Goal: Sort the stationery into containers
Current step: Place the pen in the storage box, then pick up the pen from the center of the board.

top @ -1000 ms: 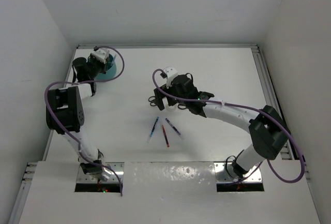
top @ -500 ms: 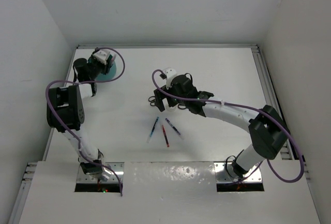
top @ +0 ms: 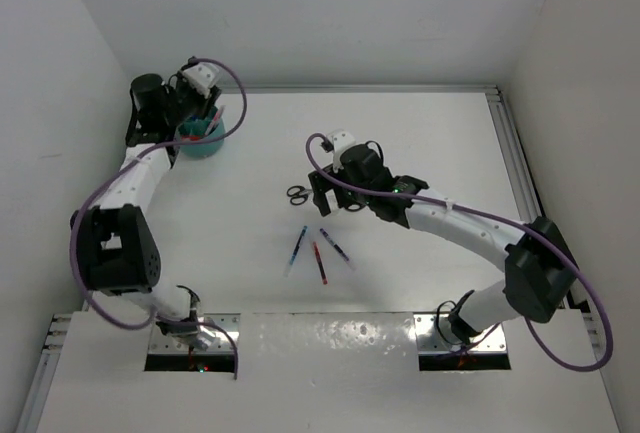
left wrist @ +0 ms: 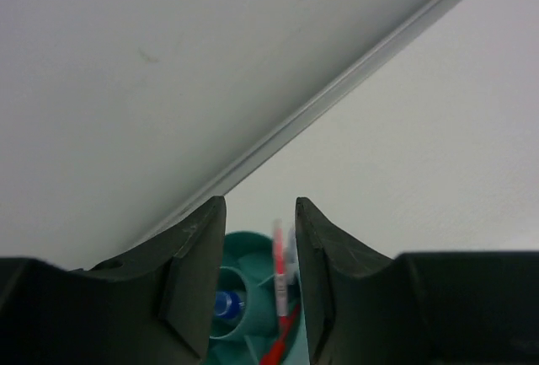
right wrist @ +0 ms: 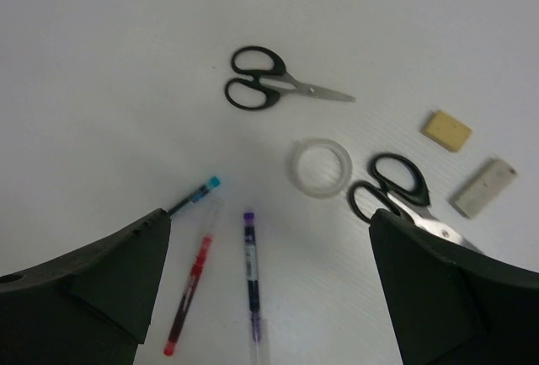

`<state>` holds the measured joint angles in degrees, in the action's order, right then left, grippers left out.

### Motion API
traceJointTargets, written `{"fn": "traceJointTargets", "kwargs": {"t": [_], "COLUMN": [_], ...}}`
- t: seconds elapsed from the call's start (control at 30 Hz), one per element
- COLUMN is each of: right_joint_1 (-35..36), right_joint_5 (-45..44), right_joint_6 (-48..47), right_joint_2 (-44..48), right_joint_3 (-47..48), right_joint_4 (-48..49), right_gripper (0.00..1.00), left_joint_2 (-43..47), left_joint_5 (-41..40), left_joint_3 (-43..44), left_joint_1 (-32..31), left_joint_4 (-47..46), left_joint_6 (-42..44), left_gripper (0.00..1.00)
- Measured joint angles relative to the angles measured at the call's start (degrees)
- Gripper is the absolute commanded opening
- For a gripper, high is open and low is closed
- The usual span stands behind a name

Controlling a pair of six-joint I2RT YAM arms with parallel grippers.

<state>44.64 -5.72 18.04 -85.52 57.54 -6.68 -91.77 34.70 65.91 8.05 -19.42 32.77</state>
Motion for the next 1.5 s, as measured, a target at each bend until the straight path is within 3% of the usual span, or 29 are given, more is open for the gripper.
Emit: {"fn": "traceJointTargets", "kwargs": {"t": [0.13,0.33,0.43,0.67,0.8,0.9,0.97,1.03,1.1,1.13,1.2,1.33,1.5], "right_joint_1": [-0.28,-0.37,-0.39,-0.26,1.31,3.15,4.00,4.39,4.68,4.74,4.98,5.86,6.51], "right_joint_5": [-4.48,-9.33,-11.39,-14.05,-16.26,-17.73,-18.29,-18.40,-18.45,-18.45,-18.45,-18.43,-18.45], "right_joint_6": [0.76,5.51,9.09,17.05,21.07,23.32,24.48,25.29,25.83,26.01,26.23,26.60,26.88], "right_joint_2": [3.23,12.24,17.03,22.86,24.76,26.75,28.06,29.51,30.67,30.97,31.23,31.52,31.61], "right_joint_3": [-0.24,-8.28,-13.73,-19.78,-20.57,-21.22,-21.79,-22.73,-23.69,-24.02,-24.22,-24.22,-24.48], "right_joint_4": [-6.99,-12.20,-13.94,-16.31,-18.64,-20.41,-21.11,-21.49,-21.99,-22.14,-22.53,-22.51,-22.36], "right_gripper": [0.99,0.99,0.98,0.96,0.95,0.96,0.96,0.96,0.95,0.95,0.95,0.95,0.95], "left_joint_2": [9.05,26.10,28.02,25.59,24.76,24.83,25.70,27.30,27.87,26.82,22.69,12.31,11.17], "left_joint_5": [-6.75,-16.87,-21.27,-27.15,-28.63,-29.75,-27.87,-23.45,-17.53,-15.08,-11.76,-6.93,-4.61], "left_joint_3": [2.75,-15.63,-21.55,-26.80,-29.73,-31.80,-33.14,-34.34,-34.47,-33.68,-30.82,-23.30,-22.77], "left_joint_1": [-9.51,-32.30,-40.85,-47.34,-51.28,-52.98,-52.87,-51.30,-48.70,-47.41,-46.31,-47.43,-49.99], "left_joint_4": [17.46,31.71,37.05,37.27,34.23,31.08,28.50,28.37,32.22,36.52,45.46,58.49,62.77], "left_joint_6": [-0.02,-7.65,-14.36,-29.38,-30.51,-20.94,-8.31,8.55,30.88,41.79,55.30,69.51,76.61], "left_gripper": [0.35,0.36,0.36,0.37,0.27,0.27,0.30,0.35,0.40,0.44,0.47,0.48,0.48]}}
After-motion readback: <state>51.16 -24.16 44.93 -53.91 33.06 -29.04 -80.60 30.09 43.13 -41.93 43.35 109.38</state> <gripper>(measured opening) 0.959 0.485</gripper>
